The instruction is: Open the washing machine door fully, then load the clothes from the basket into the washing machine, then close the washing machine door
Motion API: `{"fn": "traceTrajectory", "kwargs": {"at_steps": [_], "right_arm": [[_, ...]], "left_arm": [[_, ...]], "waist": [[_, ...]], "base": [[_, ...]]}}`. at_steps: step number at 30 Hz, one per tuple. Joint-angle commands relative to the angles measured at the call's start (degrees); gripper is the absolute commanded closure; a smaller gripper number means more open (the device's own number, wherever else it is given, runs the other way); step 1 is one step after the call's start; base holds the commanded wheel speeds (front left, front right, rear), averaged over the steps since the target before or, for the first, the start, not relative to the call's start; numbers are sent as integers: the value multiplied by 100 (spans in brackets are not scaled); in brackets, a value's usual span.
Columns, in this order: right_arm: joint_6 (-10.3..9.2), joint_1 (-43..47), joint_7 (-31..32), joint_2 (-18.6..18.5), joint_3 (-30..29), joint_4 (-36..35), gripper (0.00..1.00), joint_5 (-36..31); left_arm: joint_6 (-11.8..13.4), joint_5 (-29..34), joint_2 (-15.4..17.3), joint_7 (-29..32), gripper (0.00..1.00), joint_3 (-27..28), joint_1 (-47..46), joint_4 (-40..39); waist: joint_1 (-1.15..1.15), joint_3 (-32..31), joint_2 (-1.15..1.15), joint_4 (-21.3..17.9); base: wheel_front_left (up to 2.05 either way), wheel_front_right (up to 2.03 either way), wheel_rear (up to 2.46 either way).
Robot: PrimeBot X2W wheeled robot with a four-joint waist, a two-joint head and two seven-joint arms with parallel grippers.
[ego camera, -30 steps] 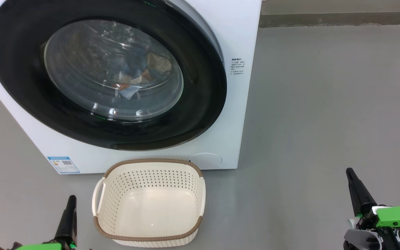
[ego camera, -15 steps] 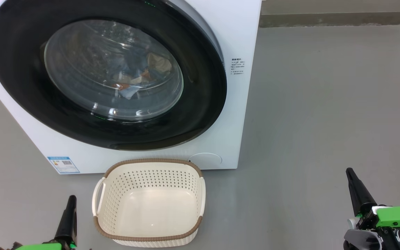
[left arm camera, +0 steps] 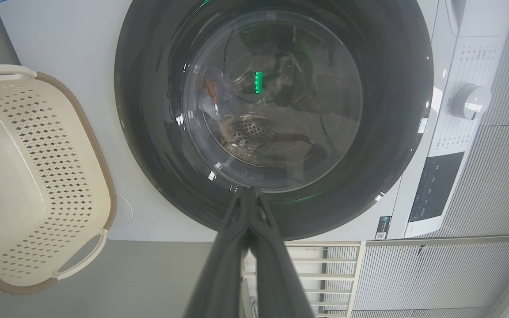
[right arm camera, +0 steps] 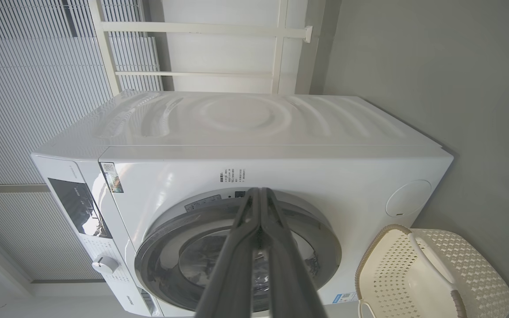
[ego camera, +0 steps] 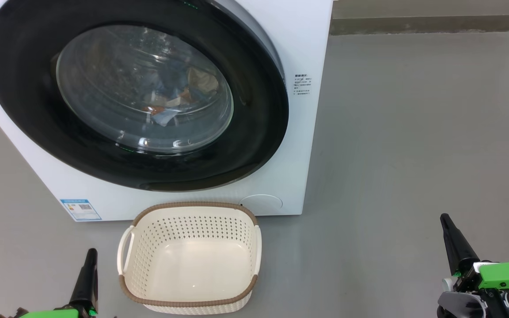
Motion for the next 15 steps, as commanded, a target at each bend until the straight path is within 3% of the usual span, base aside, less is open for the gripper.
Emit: {"fn": "traceTrajectory", "kwargs": {"at_steps": [1, 15], "right_arm": [[11, -250, 25, -47, 108, -168, 100, 29], [11, -250, 24, -47, 108, -168, 100, 29]], "left_arm": [[-14, -46, 52, 36, 100, 183, -242, -180], [-14, -46, 52, 36, 100, 183, -242, -180]], "waist": [[0, 0, 0, 0], [0, 0, 0, 0]], "base": [[0, 0, 0], [0, 0, 0]]}}
